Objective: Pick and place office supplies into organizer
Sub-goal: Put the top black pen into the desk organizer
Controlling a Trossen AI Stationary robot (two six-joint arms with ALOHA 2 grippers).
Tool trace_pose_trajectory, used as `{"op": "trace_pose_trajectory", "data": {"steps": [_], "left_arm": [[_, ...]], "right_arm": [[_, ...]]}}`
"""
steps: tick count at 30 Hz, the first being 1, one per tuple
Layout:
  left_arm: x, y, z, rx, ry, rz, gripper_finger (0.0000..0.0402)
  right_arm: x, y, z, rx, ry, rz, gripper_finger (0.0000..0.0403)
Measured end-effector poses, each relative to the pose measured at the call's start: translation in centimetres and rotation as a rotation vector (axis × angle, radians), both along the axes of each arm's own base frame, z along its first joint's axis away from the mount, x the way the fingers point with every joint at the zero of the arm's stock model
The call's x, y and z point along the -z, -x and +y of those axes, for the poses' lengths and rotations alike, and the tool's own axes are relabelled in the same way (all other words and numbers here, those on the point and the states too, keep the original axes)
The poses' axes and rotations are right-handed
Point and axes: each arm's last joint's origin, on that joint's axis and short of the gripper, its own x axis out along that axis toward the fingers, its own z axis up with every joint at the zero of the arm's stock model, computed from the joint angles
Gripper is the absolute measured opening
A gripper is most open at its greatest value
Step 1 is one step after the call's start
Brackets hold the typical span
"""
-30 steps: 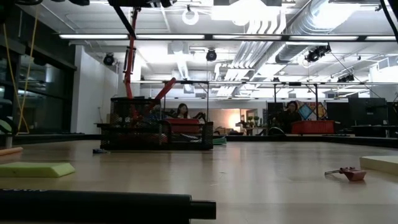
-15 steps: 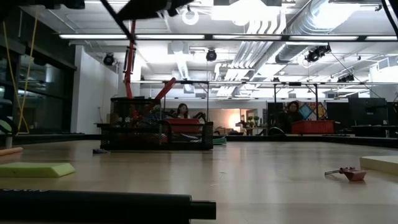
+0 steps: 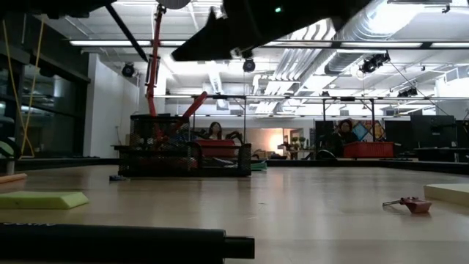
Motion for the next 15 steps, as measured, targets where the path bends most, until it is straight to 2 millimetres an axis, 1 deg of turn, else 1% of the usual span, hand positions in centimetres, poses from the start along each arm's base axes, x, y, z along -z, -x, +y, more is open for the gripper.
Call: {"op": "trace_pose_trajectory", "data": {"steps": [2, 4, 7, 11, 13, 15], "left_arm": [[0.0, 0.0, 0.1, -0.029, -0.006, 0.003, 0.0029], [0.1, -0.2, 0.5, -0.079, -0.015, 0.017, 0.0029], [0.3, -0.5, 1.3, -0.121, 0.004, 0.024, 0.0029], [0.0, -1.2, 2.9, -0.097, 0.059, 0.028, 0.0029], [0.6, -1.6, 4.1, -0.145, 0.094, 0.087, 0.0029], [1.1, -2.1, 5.2, -0.157, 0.151, 0.118, 0.0029]], "right_arm": [[0.6, 0.5, 0.0, 0.036, -0.009, -0.018, 0.0052], [1.8, 1.0, -0.1, 0.058, -0.008, 0.001, 0.0051], [2.2, 1.3, -0.2, 0.053, -0.065, -0.003, 0.0051], [3.0, 1.8, -0.1, 0.065, -0.104, 0.024, 0.0053], [3.1, 1.9, 0.0, 0.061, -0.113, 0.028, 0.0053], [3.1, 1.9, 0.1, 0.06, -0.112, 0.034, 0.0053]]}}
